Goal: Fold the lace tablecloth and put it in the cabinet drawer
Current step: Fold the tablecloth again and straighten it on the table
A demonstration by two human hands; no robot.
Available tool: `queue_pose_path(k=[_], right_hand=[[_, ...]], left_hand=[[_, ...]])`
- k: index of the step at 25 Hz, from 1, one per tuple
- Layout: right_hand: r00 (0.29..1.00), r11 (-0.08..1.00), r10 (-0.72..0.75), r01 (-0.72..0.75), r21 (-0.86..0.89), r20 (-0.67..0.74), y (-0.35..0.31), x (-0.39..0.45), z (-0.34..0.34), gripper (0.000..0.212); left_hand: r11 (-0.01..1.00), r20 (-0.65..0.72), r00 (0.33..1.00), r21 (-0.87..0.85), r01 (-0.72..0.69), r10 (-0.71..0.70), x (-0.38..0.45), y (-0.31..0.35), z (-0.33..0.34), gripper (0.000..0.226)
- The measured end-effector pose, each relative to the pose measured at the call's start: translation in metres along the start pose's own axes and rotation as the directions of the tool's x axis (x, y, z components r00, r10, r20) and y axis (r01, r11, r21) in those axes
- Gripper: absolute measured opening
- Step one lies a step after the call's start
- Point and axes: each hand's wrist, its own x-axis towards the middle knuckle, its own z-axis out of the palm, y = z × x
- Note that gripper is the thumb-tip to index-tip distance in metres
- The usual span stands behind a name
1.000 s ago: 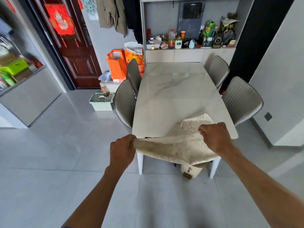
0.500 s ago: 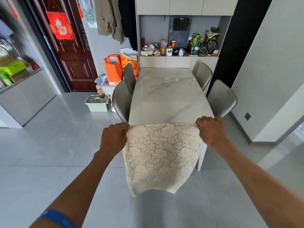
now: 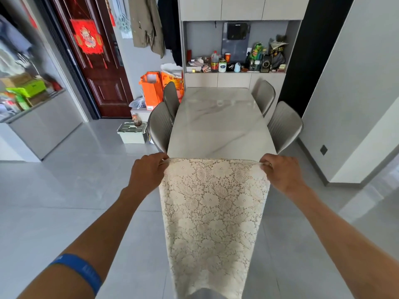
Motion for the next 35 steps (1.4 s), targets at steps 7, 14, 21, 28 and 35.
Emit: queue_pose_path(k=[7, 14, 21, 28, 35], right_hand=[[0.993, 0.986, 0.097, -0.105, 0.129, 0.072, 0.03, 0.028, -0.025, 0.009], [0.915, 0.887, 0.13, -0.279, 0.368, 0.381, 0.045, 0.106, -0.049, 0.005], [0.867, 0.721, 0.229, -0.456, 0.522, 0.442, 0.053, 0.234, -0.026, 0.004], [0.829, 0.847, 0.245, -0.435, 0.305, 0.502, 0.084, 0.422, 0.037, 0.008], [0.799, 0.746, 0.441, -0.072, 0.663, -0.409, 0.038, 0.674, -0.051, 0.025]], left_hand=[[1.0, 0.035, 0.999, -0.015, 0.003, -0.003, 0.038, 0.018, 0.0, 0.01], [0.948, 0.453, 0.884, -0.315, 0.042, 0.112, 0.144, 0.005, -0.017, 0.026], [0.904, 0.603, 0.782, -0.406, 0.135, 0.154, 0.291, -0.019, 0.007, 0.013], [0.917, 0.652, 0.757, -0.28, 0.284, -0.036, 0.455, -0.055, 0.068, 0.009], [0.828, -0.501, 0.847, -0.542, -0.146, -0.179, 0.688, 0.025, -0.014, 0.015]])
